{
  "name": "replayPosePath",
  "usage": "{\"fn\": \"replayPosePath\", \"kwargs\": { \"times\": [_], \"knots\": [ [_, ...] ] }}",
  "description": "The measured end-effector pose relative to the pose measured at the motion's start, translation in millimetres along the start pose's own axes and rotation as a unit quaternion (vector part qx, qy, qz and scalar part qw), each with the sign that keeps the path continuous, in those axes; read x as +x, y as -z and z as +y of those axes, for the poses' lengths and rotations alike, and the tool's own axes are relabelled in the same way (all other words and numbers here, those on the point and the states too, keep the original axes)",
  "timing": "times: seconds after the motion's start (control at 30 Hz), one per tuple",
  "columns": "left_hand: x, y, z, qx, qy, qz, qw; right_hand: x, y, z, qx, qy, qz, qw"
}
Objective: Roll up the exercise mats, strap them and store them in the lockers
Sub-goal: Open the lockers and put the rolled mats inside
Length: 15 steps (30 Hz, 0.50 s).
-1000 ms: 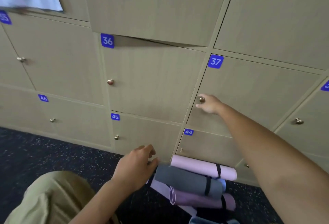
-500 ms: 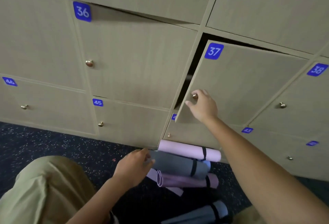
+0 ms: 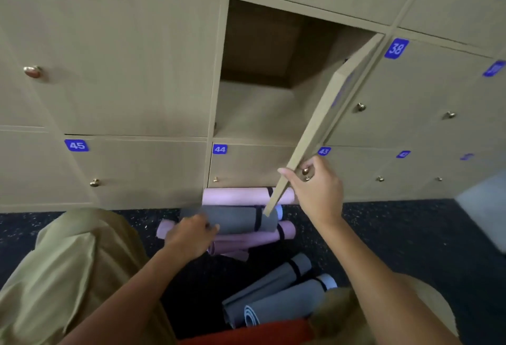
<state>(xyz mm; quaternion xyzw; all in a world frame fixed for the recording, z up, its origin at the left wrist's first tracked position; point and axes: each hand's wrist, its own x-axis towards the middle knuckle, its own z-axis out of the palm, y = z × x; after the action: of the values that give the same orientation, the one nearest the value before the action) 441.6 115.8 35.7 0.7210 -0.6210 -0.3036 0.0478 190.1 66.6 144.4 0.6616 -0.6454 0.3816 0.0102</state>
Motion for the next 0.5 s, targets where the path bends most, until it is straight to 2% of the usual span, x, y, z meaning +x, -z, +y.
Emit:
{"fn": "replayPosePath", "kwargs": {
  "times": [0.13,0.23,0.4,0.5],
  "knots": [
    [6.5,-6.9,17.3,0.006,0.004,-0.003,1.0,-23.3,40.5,43.5,-0.011,-0.037,0.011,0.999],
    [7.9,-13.1,29.9,0.001,-0.007,-0.017,1.0,-39.4,64.7,79.0,-0.061,-0.033,0.018,0.997],
    [3.9,-24.0,46.3,0.012,-0.037,-0.03,0.999,-48.3,107.4,138.8,-0.08,-0.158,0.034,0.984],
    [-0.6,-27.3,53.0,0.034,-0.05,-0.027,0.998,-46.5,124.8,166.9,-0.092,-0.19,0.024,0.977]
  ]
}}
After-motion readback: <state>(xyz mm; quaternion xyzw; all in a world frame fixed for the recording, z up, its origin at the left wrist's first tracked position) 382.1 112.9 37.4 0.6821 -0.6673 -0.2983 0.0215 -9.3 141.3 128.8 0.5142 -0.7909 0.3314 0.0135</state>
